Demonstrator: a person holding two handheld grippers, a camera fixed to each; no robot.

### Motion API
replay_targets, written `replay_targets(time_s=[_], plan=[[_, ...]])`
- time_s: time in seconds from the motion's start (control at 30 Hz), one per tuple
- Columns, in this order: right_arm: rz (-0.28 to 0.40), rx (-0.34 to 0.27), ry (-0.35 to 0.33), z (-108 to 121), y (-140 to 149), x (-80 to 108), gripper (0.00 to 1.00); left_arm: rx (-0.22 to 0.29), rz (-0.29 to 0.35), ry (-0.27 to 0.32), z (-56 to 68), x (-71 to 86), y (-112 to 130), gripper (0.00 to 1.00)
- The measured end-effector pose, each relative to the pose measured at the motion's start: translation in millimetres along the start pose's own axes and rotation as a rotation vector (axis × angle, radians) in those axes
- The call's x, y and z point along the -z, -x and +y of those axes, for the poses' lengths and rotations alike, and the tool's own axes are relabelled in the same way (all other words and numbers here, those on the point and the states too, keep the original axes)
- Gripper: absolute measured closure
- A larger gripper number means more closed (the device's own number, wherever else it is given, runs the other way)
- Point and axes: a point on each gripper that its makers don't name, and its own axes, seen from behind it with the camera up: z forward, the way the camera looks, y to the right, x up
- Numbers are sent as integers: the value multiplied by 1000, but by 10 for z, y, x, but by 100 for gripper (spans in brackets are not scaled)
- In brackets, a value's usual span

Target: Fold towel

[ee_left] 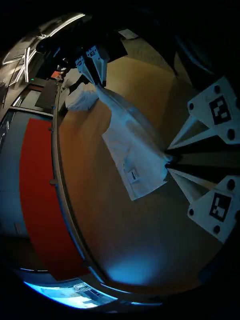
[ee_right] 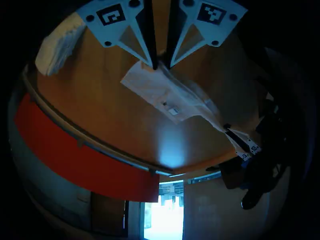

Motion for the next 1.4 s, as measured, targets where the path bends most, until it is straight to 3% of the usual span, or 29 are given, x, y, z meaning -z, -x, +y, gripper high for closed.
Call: replay_targets(time_s=[0.37, 0.7, 1.17, 1.4], plan=[[-26, -10, -1, 111, 60, -215, 85, -3, -23, -26, -163, -220, -19, 84], [-52, -16, 16, 323, 82, -460, 85, 15, -29, -34, -354, -518, -152, 84], [-98, -9, 17, 447, 211, -676, 85, 3, -59, -37, -483, -831, -124, 84], [-114, -36, 36, 541, 339, -843, 84, 11, -83, -41, -536, -1014, -50, 83]])
